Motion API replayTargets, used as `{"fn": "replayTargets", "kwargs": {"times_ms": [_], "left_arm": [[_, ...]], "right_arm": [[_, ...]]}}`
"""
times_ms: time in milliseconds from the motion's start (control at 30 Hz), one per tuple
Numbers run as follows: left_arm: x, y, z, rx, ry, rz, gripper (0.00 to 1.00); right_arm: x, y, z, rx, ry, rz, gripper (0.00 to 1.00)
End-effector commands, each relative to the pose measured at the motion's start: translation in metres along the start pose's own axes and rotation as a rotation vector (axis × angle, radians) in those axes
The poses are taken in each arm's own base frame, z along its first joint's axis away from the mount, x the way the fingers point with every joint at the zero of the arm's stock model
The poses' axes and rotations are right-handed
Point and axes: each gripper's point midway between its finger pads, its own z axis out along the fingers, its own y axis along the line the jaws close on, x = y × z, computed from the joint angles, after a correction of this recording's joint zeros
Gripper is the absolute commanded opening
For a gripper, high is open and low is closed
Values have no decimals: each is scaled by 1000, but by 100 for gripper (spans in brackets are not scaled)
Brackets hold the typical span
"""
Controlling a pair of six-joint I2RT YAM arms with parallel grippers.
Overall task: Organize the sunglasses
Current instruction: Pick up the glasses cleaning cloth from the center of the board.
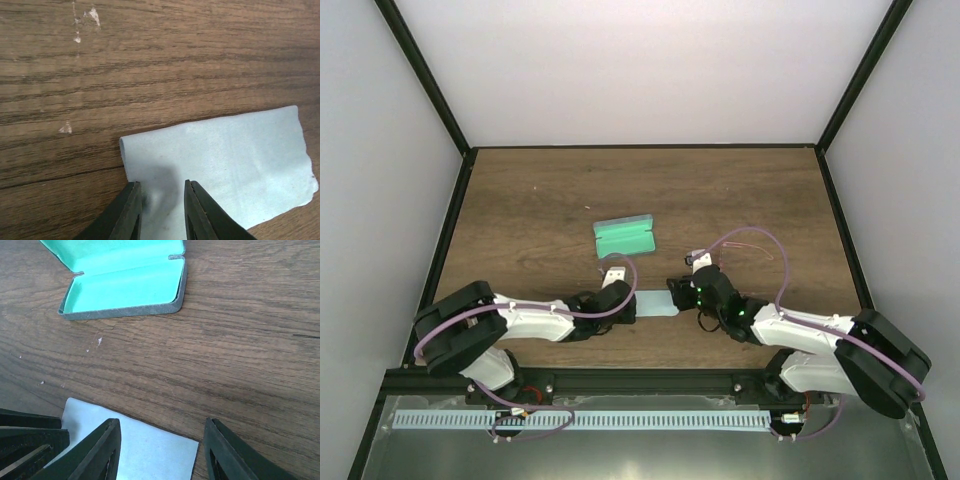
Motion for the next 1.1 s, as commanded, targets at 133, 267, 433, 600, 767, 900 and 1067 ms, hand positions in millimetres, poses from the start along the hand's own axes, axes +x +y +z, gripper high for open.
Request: {"fn": "replayTargets", "kwargs": {"times_ms": [133, 267, 433, 600, 767, 900, 1067], "left_arm": [[6, 19, -7, -69, 4, 9, 18], [8, 18, -4, -63, 10, 11, 12], [10, 14, 0, -43, 18, 11, 9], [9, 12, -2, -35, 18, 11, 9], [10, 15, -2, -43, 15, 7, 11], [11, 14, 0, -43, 19, 7, 13], [11, 14, 0, -41, 20, 9, 15]], "right_arm": [[1, 1, 2, -4, -4, -14, 47], [3, 1, 3, -6, 2, -15, 47], [4, 1, 2, -4, 3, -17, 48], [3, 2, 3, -7, 3, -19, 48], [5, 1, 4, -7, 9, -21, 48], [5, 2, 4, -9, 10, -23, 47], [5, 3, 3, -12, 9, -26, 48]]}}
